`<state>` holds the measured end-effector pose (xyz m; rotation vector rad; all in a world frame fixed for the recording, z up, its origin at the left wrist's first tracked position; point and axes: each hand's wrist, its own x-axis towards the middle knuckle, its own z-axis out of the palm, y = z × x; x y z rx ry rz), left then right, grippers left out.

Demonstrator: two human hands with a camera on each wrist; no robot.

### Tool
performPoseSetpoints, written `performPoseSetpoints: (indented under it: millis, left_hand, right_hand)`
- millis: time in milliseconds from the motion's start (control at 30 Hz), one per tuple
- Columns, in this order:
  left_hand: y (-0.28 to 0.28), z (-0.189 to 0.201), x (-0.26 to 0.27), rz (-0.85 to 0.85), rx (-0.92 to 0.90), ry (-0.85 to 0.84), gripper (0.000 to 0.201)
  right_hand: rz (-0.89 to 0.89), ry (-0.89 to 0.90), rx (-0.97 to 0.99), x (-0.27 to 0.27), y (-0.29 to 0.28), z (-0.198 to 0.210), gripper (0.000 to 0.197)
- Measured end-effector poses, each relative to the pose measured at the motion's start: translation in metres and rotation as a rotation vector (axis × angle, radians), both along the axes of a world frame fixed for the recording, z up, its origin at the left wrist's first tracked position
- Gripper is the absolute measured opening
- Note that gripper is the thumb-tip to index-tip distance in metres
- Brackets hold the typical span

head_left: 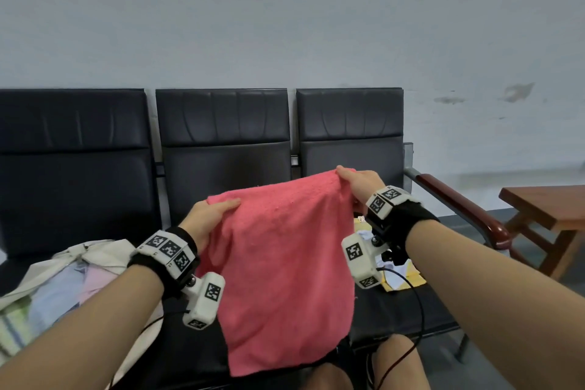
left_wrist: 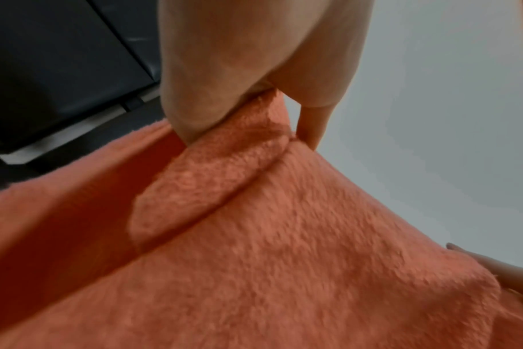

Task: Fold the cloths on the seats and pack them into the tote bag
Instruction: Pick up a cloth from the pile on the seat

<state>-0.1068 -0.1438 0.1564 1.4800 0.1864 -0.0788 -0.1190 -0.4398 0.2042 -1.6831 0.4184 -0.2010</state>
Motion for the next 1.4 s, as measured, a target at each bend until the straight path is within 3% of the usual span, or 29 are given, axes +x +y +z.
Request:
performPoseSetpoints:
  millis: [133,300,333,433,500,567,667,733,833,900,1000,1067,1167,1233,1333,1400]
  left_hand:
    - [0.027,0.005,0.005,-0.083,0.032,0.009,0.028]
    - [0.059,0.008,-0.002,-0.431,-0.098,0.027,0.056]
    - [0.062,0.009,-0.003,-0.472,-0.09,-0.004,0.054]
    - [0.065,0.009,0.0,-0.301,0.198,-0.116,0.04]
    - [0.071,0.003,0.011,-0.168,0.518,-0.228,0.029]
    - [0.076,-0.006,0.018,-0.137,0.693,-0.27,0.018]
    - [0.072,-0.011,0.016,0.025,0.478,-0.279,0.014]
    - [0.067,-0.013,0.013,0.146,0.276,-0.255,0.023]
    - [0.06,-0.017,0.013,0.215,0.095,-0.115,0.034]
    - [0.057,-0.015,0.011,0.164,-0.039,0.057,0.038]
    - [0.055,-0.004,0.002,-0.08,-0.162,0.281,0.032]
    - [0.055,0.0,-0.002,-0.213,-0.153,0.285,0.013]
    - [0.057,-0.006,-0.004,-0.337,-0.136,0.183,0.036]
    - [0.057,-0.011,-0.005,-0.38,0.008,0.105,0.043]
    - [0.056,-0.016,-0.007,-0.312,0.24,0.043,0.028]
    - [0.057,-0.019,-0.007,-0.229,0.271,0.01,0.025]
  right_hand:
    - [-0.029,-0.019,-0.059,-0.003,-0.009,0.003,0.045]
    - [-0.076,-0.029,-0.042,-0.001,-0.016,0.003,0.033]
    - [-0.078,-0.024,-0.034,-0.002,-0.016,0.003,0.027]
    - [-0.07,-0.026,-0.052,0.0,-0.019,0.004,0.016]
    - [-0.063,-0.036,-0.076,-0.002,-0.02,0.006,0.024]
    - [-0.057,-0.056,-0.108,-0.006,-0.018,0.01,0.031]
    - [-0.067,-0.049,-0.229,-0.01,-0.019,0.01,0.034]
    - [-0.067,-0.013,-0.31,-0.012,-0.015,0.008,0.042]
    - [-0.067,0.028,-0.375,-0.012,-0.007,0.007,0.046]
    - [-0.054,0.057,-0.361,-0.011,-0.003,0.006,0.049]
    - [-0.043,0.081,-0.223,-0.009,0.0,0.007,0.04]
    - [-0.038,0.099,-0.123,-0.008,0.0,0.006,0.039]
    - [-0.038,0.084,-0.077,0.008,-0.013,-0.006,0.043]
    - [-0.055,0.081,-0.063,0.012,-0.016,-0.007,0.044]
    - [-0.108,0.092,-0.079,-0.001,-0.008,0.004,0.041]
    - [-0.123,0.085,-0.122,-0.005,-0.007,0.006,0.044]
